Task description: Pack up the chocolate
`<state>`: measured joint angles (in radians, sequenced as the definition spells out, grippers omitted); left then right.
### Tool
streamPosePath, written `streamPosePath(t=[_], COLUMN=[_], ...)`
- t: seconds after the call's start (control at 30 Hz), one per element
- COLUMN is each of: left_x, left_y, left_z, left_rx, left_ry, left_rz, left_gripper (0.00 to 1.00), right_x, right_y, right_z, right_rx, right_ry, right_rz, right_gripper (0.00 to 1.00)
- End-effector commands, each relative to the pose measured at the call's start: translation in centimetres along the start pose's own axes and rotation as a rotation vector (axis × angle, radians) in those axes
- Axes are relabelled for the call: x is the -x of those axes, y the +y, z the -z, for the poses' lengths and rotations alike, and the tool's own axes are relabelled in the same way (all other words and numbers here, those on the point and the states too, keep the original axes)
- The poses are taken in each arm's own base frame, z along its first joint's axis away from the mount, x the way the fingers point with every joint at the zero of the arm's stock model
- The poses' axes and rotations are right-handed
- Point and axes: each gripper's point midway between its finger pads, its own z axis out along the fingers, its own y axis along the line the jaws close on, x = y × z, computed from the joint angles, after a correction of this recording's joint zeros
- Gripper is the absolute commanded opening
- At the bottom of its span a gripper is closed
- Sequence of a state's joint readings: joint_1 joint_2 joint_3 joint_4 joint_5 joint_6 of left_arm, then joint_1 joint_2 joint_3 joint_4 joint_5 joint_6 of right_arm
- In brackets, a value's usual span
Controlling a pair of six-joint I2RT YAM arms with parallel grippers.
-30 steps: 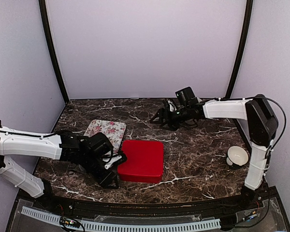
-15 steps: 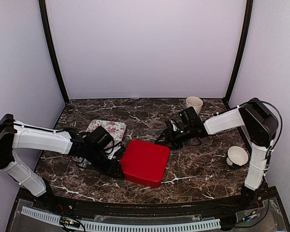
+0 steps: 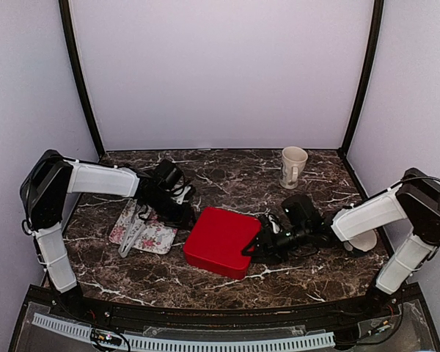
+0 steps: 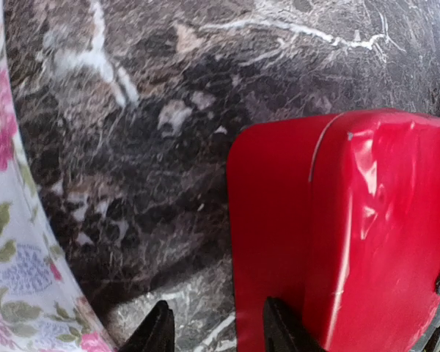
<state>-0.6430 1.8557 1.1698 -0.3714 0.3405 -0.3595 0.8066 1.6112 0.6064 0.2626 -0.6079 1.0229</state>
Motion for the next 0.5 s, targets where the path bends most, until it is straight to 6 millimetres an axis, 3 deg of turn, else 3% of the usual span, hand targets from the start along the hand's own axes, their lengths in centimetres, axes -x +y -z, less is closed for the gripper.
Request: streamPosePath(t=[0.0, 0.13, 0.33, 0.47], left_x=[1.6, 0.5, 1.2, -0.1], left_y=[-2.6, -1.9, -2.1, -3.1], left_z=[0.8, 2.2, 9.0, 11.5], left_rx=[-0.075, -0.029, 0.076, 0.064], left_ry=[-0.029, -0.012, -0.128, -0.141], left_rz=[-0.1, -0.114, -0.178, -0.237], left_gripper=[0.43, 0.43, 0.44, 0.37], right_x=[-0.7, -0.2, -0.1, 0.5], right_y=[0.1, 1.0, 1.5, 3.4], right_z=[-0.1, 1.1, 3.9, 5.3], right_rx=[-0.012, -0.043, -0.102, -0.108], right_ry=[0.013, -0.013, -0.06, -0.092], right_rz=[-0.006, 0.024, 0.051, 0.119], right_gripper=[0.52, 0.56, 0.58, 0.56])
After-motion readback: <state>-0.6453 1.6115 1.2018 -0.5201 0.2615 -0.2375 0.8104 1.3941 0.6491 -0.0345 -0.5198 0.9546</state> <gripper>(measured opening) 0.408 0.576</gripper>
